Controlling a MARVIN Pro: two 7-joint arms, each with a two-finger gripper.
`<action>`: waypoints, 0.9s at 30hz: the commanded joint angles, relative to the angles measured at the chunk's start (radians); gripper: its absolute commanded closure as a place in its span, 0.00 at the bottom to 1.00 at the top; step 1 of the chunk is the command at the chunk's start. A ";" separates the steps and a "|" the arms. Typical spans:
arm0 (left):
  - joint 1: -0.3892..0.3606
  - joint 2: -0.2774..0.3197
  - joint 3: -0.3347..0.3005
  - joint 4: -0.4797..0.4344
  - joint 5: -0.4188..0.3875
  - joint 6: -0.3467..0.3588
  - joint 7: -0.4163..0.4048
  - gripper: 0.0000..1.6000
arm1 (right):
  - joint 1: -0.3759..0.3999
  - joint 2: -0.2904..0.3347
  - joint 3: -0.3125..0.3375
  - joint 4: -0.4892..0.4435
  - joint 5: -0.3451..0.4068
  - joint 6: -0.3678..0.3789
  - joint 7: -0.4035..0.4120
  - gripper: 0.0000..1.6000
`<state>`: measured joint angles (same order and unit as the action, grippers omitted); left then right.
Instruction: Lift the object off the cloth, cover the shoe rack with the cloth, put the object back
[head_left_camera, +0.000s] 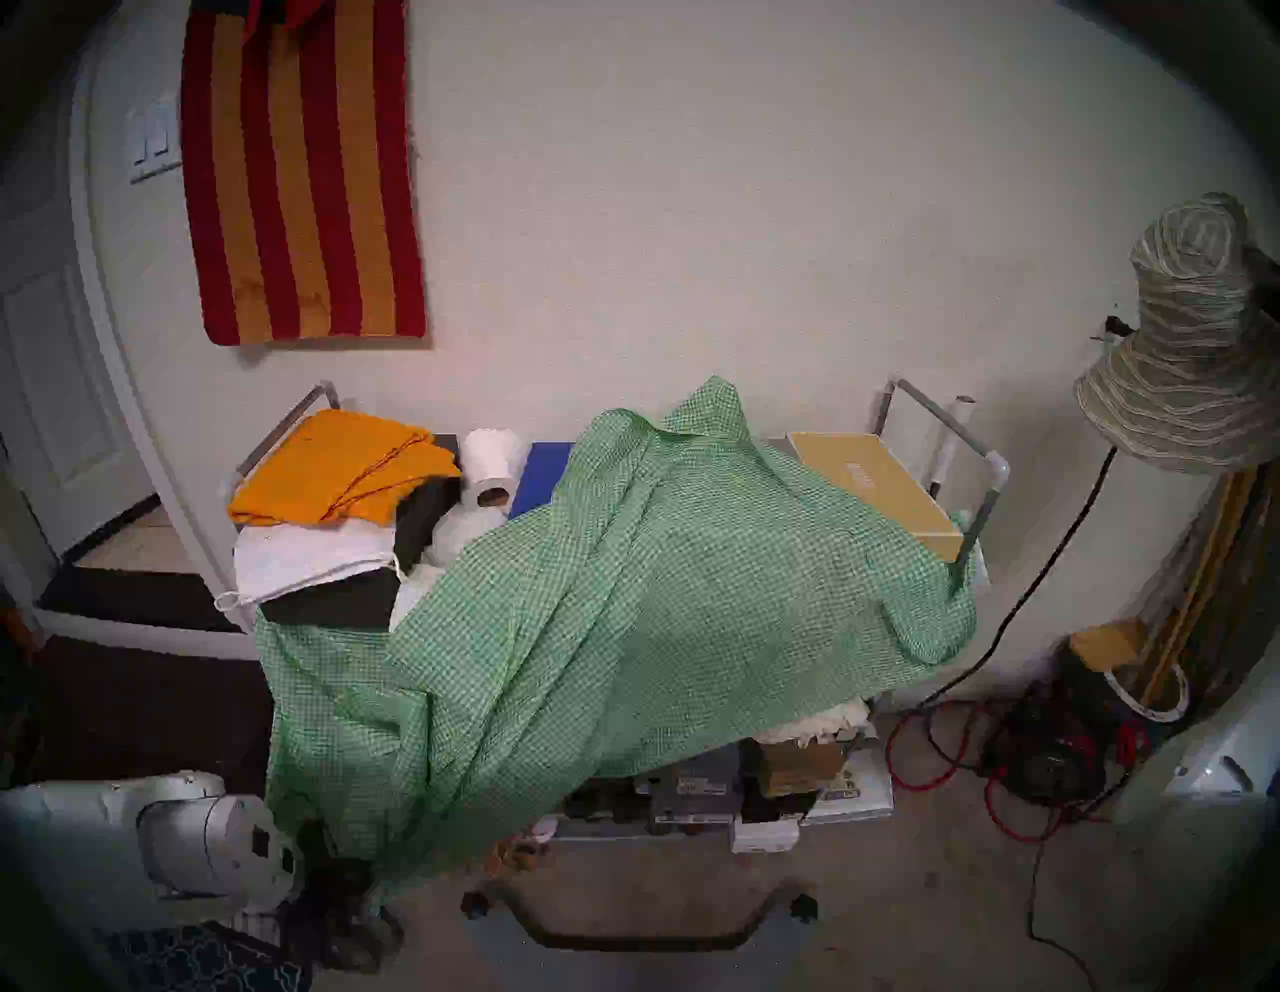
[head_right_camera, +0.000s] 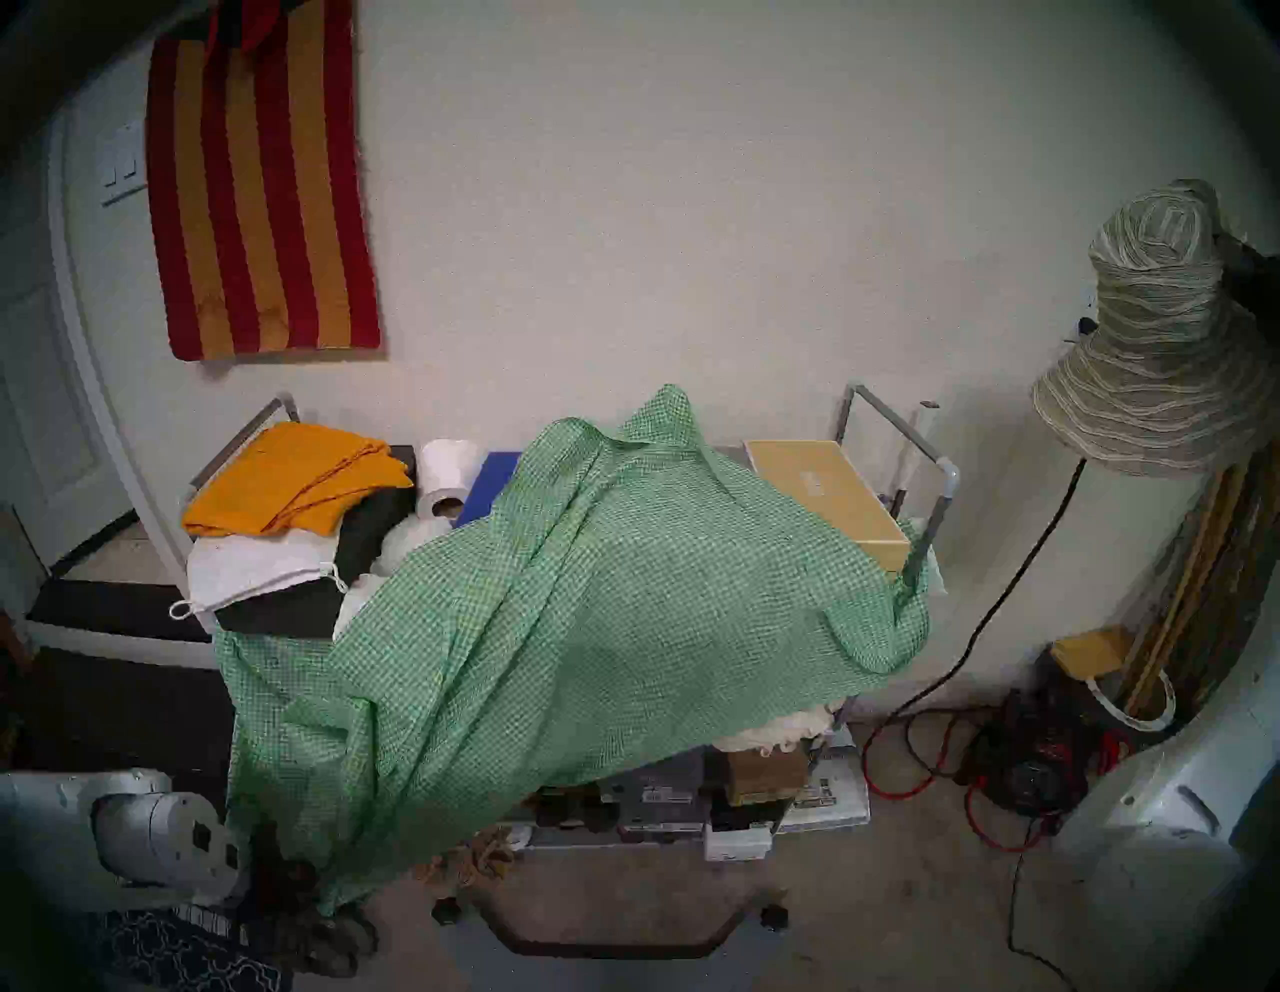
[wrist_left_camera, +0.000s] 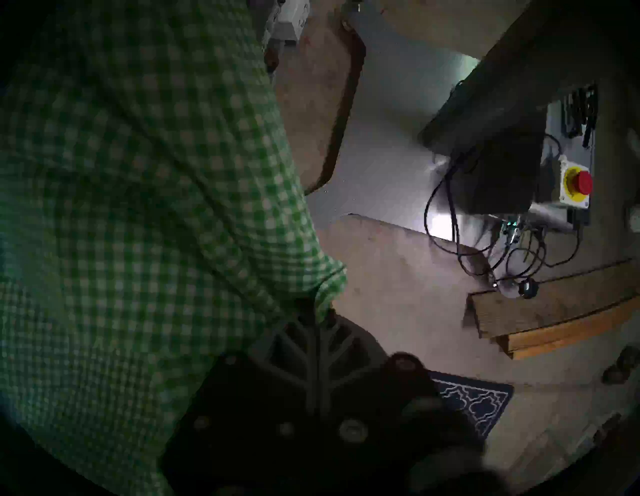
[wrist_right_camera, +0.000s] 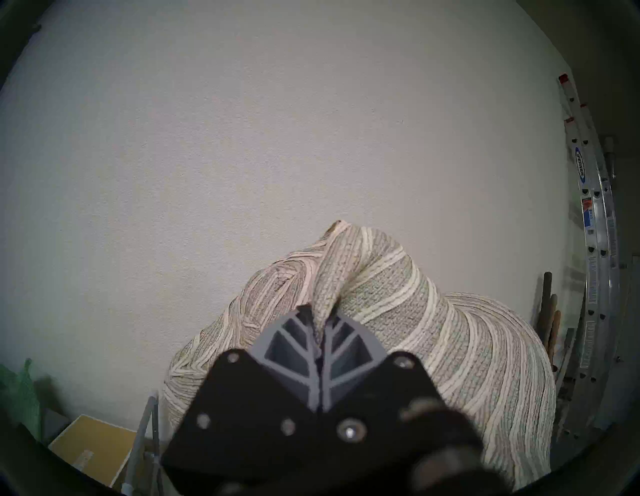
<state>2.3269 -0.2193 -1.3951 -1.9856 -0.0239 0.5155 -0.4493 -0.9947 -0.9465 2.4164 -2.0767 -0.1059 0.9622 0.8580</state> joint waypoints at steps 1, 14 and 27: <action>-0.006 -0.040 0.026 0.111 0.051 -0.127 0.054 1.00 | 0.003 0.006 -0.001 -0.004 -0.003 -0.002 0.002 1.00; -0.115 -0.212 0.127 0.357 0.105 -0.196 0.167 1.00 | 0.001 0.003 0.000 -0.001 0.000 -0.002 0.000 1.00; -0.251 -0.368 0.217 0.556 0.076 -0.219 0.206 1.00 | 0.000 0.002 0.001 0.000 0.000 -0.002 0.000 1.00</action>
<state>2.1547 -0.4841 -1.2114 -1.5194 0.0645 0.2981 -0.2562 -0.9947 -0.9448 2.4168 -2.0761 -0.1051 0.9622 0.8580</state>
